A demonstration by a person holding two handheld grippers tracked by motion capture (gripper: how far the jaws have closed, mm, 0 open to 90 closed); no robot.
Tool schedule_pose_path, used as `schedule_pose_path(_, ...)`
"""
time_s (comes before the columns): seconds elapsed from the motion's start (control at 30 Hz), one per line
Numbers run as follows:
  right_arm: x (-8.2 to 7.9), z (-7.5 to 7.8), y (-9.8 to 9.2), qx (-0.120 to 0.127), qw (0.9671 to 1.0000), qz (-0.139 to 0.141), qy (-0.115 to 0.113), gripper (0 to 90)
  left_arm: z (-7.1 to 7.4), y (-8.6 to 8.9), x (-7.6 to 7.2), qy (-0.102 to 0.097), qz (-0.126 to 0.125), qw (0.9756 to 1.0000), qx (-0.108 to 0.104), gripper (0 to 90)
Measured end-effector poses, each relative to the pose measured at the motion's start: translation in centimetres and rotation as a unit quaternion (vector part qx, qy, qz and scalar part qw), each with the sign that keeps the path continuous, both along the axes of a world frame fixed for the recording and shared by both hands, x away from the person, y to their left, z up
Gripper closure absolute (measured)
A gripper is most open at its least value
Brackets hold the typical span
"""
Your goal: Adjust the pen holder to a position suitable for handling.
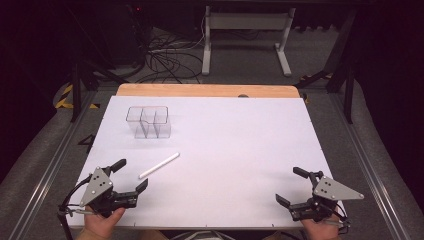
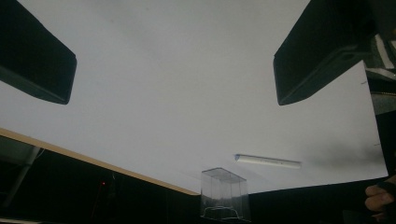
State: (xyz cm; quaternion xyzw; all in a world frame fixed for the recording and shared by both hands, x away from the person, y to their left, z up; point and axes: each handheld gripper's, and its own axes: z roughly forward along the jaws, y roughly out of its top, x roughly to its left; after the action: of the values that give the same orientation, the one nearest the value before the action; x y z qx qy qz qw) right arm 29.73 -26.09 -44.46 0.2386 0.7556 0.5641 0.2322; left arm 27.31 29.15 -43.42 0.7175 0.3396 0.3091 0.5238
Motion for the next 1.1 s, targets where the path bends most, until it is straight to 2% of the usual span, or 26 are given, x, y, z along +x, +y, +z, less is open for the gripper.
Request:
schedule_pose_path(0.37,-0.3,-0.2,0.1,-0.004,1.0000,0.000,0.001,0.5,0.2,-0.2,0.2,0.000,0.002,1.0000,0.008,11.4)
schedule_pose_path(0.77,-0.3,-0.3,0.2,-0.006,1.0000,0.004,-0.002,0.9,0.6,-0.2,0.2,0.001,-0.001,1.0000,0.007,13.5)
schedule_pose_path(0.93,-0.2,-0.4,0.2,0.001,1.0000,0.005,-0.002,0.9,1.0,-0.1,0.5,0.012,-0.004,0.9999,-0.005,13.8)
schedule_pose_path(1.03,-0.2,-0.5,0.3,0.001,1.0000,0.003,-0.003,0.9,1.4,0.0,0.9,0.020,0.001,0.9998,0.002,14.9)
schedule_pose_path(1.1,-0.2,-0.5,0.3,0.002,1.0000,0.003,-0.001,0.9,1.7,0.0,1.4,0.033,0.003,0.9994,0.013,16.6)
